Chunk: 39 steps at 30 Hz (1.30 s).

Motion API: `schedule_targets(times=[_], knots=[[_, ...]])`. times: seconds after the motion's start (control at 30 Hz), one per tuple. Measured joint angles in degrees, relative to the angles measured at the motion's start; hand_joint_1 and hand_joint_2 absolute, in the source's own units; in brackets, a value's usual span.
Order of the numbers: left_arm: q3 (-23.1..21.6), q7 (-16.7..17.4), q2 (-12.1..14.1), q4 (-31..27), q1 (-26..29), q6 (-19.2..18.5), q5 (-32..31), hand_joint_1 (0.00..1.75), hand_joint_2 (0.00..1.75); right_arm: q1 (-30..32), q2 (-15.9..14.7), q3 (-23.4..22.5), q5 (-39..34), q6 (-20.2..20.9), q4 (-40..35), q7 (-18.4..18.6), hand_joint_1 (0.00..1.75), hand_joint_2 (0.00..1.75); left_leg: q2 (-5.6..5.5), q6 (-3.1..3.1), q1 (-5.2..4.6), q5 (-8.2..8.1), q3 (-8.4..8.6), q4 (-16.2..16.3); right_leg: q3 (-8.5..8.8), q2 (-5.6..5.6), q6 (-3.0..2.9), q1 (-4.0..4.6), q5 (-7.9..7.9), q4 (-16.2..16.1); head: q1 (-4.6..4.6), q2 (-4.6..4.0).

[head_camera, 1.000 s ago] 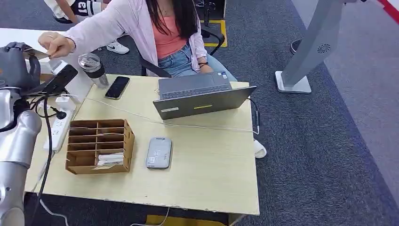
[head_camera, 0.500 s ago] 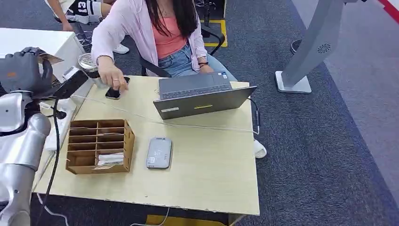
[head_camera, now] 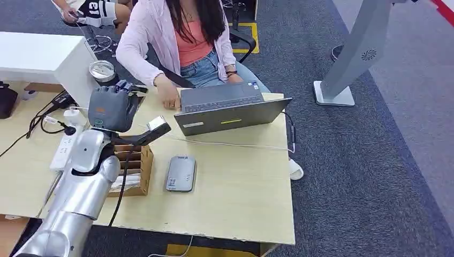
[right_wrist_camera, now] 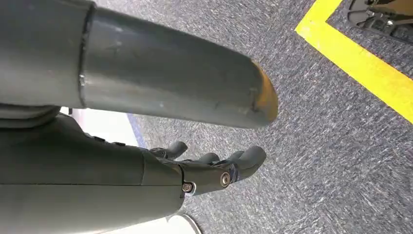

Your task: Pass the card to the sensor for recognition and then transmit it.

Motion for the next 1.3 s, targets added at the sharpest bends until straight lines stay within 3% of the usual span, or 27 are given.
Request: schedule_targets(times=[0.53, 1.3], knots=[[-6.3, 3.0, -4.1, 2.3, 3.7, -1.8, -3.4, 1.75, 1.75, 0.0, 0.9, -1.3, 0.2, -0.2, 0.0, 0.4, 0.00, 0.00, 0.00, 0.02, -0.03, 0.01, -0.02, 0.0, -0.01, 0.00, 0.00, 0.01, 0.00, 0.0, 0.02, 0.00], [-7.9, 4.0, -4.0, 3.8, 6.6, -1.9, -3.0, 1.75, 1.75, 0.0, 1.0, -2.5, 0.1, -0.7, 0.0, 0.1, 0.00, 0.00, 0.00, 0.02, -0.03, 0.01, -0.03, 0.0, -0.01, -0.01, 0.00, 0.01, 0.00, 0.0, 0.02, 0.00]])
